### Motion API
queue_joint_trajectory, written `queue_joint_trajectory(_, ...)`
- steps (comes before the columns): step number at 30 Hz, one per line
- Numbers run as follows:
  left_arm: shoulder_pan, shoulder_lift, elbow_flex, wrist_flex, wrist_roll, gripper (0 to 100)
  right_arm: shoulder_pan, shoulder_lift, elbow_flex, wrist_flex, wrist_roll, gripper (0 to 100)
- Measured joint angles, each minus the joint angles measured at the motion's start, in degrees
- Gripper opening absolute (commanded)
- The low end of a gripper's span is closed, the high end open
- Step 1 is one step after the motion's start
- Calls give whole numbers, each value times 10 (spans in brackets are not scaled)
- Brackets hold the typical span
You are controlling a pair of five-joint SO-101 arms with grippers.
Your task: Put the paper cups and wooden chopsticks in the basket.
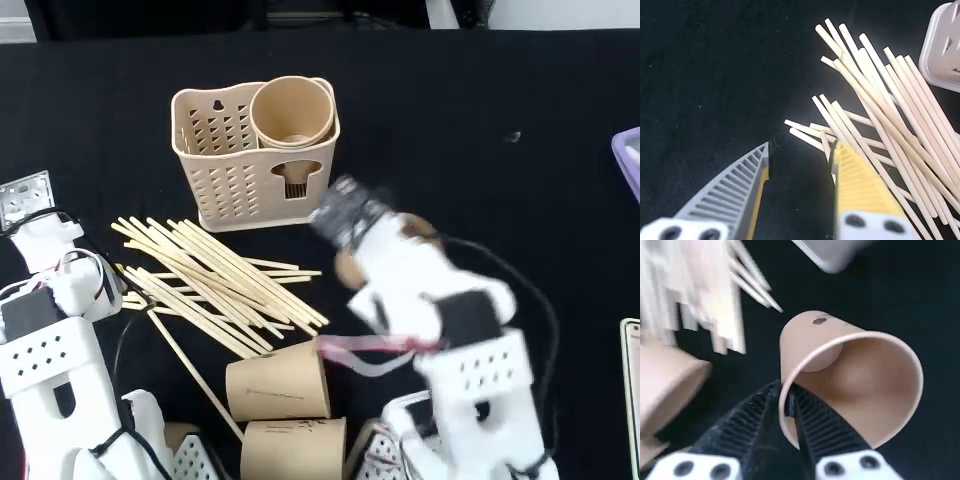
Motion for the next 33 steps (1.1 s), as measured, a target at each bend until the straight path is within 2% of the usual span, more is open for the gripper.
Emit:
queue_joint_trajectory(2,0,0,0,-10,0,206,54,45,-10,0,16,12)
queue_joint_trajectory(4,0,0,0,-14,0,206,74,90,-12,-1,25,16)
queue_joint_trajectory(6,0,0,0,-15,0,206,75,131,-12,-4,28,34)
queue_joint_trajectory(11,0,0,0,-15,0,206,76,186,-12,-23,29,156)
queue_joint_trajectory(13,0,0,0,-15,0,206,76,198,-12,-29,29,128)
queue_joint_trajectory(17,0,0,0,-15,0,206,76,203,-12,-37,29,5)
queue_joint_trajectory(23,0,0,0,-15,0,206,79,171,-37,-47,29,10)
queue_joint_trajectory(29,0,0,0,-15,0,206,81,84,-179,-29,31,10)
queue_joint_trajectory(33,0,0,0,-15,0,206,31,73,-294,-29,31,10)
